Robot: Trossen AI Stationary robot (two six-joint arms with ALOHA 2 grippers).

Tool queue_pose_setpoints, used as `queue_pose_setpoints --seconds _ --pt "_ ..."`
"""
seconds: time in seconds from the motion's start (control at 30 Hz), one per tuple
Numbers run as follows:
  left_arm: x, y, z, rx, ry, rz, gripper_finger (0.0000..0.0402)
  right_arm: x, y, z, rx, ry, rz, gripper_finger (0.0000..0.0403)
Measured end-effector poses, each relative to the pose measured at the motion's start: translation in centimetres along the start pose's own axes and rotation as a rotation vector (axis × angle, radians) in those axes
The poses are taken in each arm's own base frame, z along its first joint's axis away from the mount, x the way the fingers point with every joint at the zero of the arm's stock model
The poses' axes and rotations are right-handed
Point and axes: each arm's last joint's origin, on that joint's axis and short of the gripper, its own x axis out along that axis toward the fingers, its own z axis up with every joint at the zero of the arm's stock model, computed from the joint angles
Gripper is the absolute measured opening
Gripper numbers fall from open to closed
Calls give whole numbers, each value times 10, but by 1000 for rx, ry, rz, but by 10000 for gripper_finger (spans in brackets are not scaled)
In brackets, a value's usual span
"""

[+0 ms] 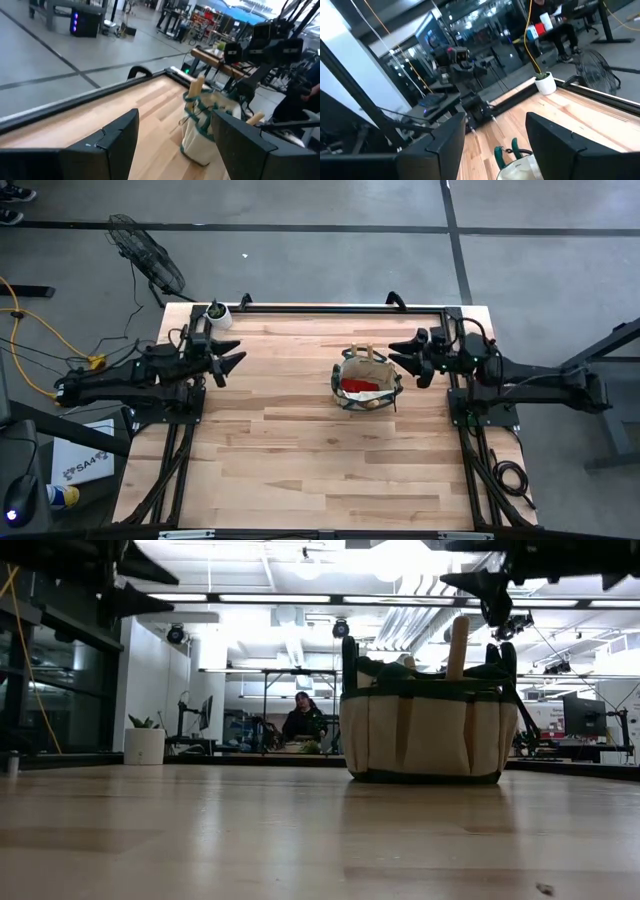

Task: Pick & Place Garden tools in Gardening bag
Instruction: Return to Home Position

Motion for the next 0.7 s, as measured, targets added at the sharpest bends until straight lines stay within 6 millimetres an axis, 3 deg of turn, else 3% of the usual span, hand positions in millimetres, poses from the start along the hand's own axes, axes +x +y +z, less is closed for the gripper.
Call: queue_pose_setpoints --seconds 0.43,0.7 --pt "1 20 -47 -101 43 6 243 -38 -19 -37 75 -132 14 201" --pt "2 24 -58 -169 -50 -63 243 -52 -24 -46 75 -213 31 201"
